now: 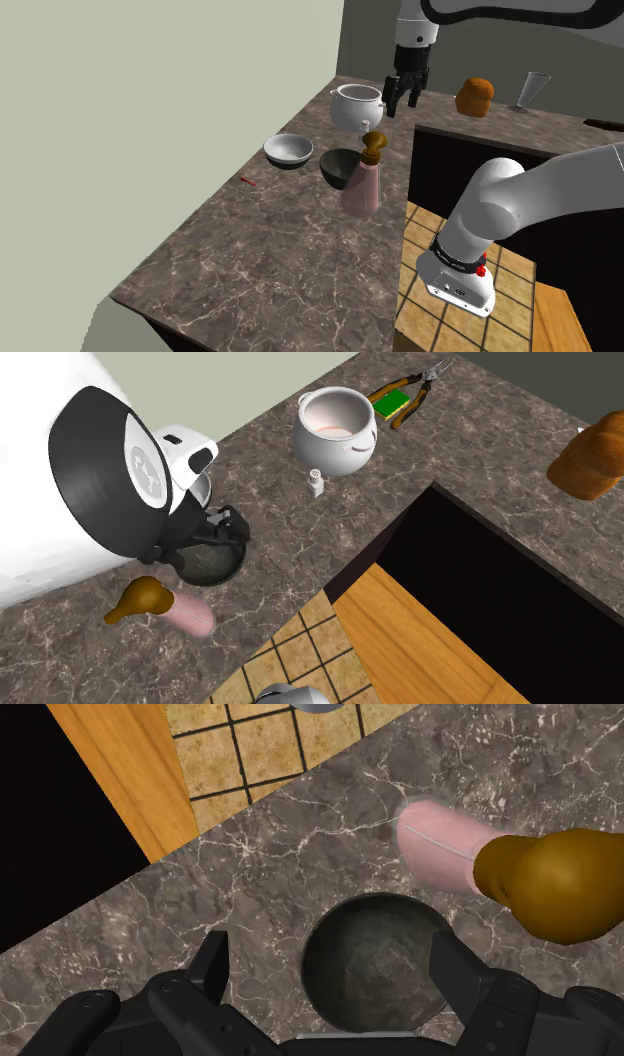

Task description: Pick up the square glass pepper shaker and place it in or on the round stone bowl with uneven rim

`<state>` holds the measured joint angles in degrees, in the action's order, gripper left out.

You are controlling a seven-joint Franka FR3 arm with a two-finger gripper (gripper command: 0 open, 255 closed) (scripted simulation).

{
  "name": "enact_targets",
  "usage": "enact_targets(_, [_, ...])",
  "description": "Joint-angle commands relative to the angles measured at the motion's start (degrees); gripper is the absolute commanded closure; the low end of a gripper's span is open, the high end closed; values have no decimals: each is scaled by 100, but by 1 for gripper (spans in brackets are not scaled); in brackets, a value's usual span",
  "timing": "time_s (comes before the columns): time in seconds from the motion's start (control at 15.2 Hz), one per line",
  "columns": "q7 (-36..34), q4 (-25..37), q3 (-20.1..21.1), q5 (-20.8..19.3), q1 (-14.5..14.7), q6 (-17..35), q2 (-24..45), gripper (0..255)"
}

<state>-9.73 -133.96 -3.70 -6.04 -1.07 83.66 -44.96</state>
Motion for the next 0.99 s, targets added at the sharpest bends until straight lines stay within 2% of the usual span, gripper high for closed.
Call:
enact_targets(0.0, [0, 0, 0, 0, 0, 0, 0, 0])
enact_targets(0.53, [867, 194, -875, -389, -150, 1004, 1179, 0])
enact_targets(0.92, [1554, 653, -1483, -406, -201, 1671, 2305, 0])
